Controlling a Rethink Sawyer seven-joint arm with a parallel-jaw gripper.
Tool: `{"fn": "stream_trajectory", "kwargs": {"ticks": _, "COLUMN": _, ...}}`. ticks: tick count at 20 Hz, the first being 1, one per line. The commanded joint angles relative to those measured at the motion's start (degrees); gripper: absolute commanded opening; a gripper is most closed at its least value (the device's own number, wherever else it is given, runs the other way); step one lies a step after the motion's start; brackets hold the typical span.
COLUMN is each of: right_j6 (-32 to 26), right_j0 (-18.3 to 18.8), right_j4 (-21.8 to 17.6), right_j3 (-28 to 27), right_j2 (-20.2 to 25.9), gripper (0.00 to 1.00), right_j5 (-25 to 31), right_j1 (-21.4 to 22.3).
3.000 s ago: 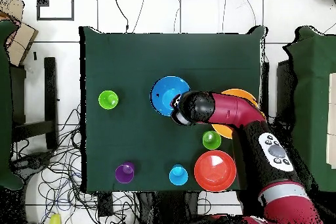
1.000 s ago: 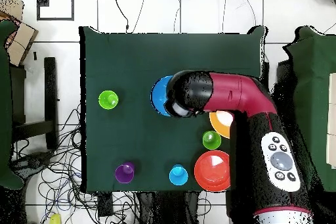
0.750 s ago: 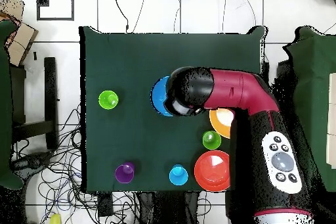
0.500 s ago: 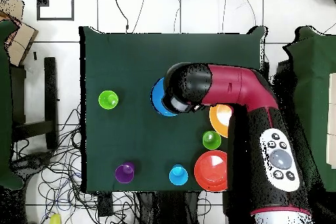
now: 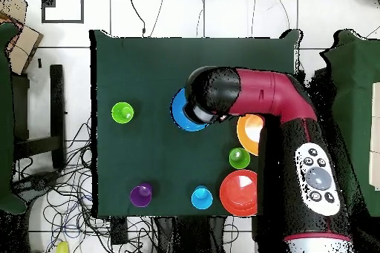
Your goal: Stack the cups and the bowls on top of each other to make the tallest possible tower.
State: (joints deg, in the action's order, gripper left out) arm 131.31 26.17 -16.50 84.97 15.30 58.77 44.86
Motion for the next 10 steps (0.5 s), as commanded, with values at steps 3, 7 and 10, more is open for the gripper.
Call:
{"fn": "stream_trajectory", "kwargs": {"ticks": 3, "right_j6": -5.79, "right_j0": -0.43, "right_j4": -2.79, "right_j3": 2.51, "right_j2": 0.25, "gripper": 1.00, "right_j5": 3.61, "right_j1": -1.09}}
{"fn": "stream_trajectory", "kwargs": {"ticks": 7, "right_j6": -5.97, "right_j0": -0.72, "right_j4": -2.86, "right_j3": 3.22, "right_j2": -0.17, "gripper": 1.00, "right_j5": 4.65, "right_j1": 0.82}}
{"fn": "stream_trajectory", "kwargs": {"ticks": 10, "right_j6": -6.47, "right_j0": -0.38, "right_j4": -2.94, "right_j3": 3.12, "right_j2": -0.10, "gripper": 1.00, "right_j5": 4.67, "right_j1": 0.45}}
